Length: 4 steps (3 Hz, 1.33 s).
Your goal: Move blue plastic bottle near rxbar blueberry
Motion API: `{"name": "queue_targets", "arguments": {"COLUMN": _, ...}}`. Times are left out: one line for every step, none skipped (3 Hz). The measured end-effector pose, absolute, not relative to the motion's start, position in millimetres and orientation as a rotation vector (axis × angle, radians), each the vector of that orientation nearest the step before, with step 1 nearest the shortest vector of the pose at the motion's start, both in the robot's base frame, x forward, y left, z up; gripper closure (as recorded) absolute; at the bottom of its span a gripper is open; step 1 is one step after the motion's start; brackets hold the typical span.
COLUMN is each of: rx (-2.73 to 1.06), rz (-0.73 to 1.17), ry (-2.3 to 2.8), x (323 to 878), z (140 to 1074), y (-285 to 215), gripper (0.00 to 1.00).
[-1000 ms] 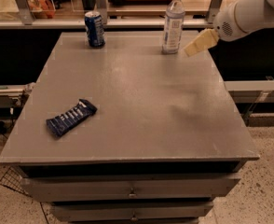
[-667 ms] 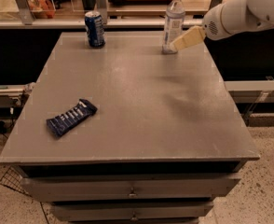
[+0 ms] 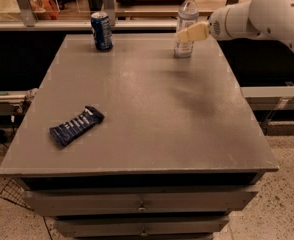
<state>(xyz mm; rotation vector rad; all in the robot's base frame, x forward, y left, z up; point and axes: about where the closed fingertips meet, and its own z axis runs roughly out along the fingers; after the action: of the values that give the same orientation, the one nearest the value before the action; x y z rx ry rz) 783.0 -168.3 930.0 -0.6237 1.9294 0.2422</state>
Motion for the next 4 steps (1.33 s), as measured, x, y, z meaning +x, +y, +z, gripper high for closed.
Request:
{"name": "queue_targets", "arguments": {"rx": -0.53, "rz": 0.279, "ry": 1.877, "x": 810, "z": 920, "y": -164, "gripper": 0.0}}
{"name": "queue_targets", "arguments": {"rx": -0.467, "rz": 0.294, "ry": 1.856, "x": 832, "z": 912, "y": -166, "gripper": 0.0}}
{"name": "queue_targets", "arguments": {"rx": -0.427, "rz": 0.308, "ry": 1.847, "x": 846, "z": 909, "y": -166, "gripper": 0.18}}
{"name": "queue_targets", "arguments": {"rx": -0.408, "rz": 0.306, "ry": 1.83, "x": 850, "z": 911, "y": -168, "gripper": 0.42}}
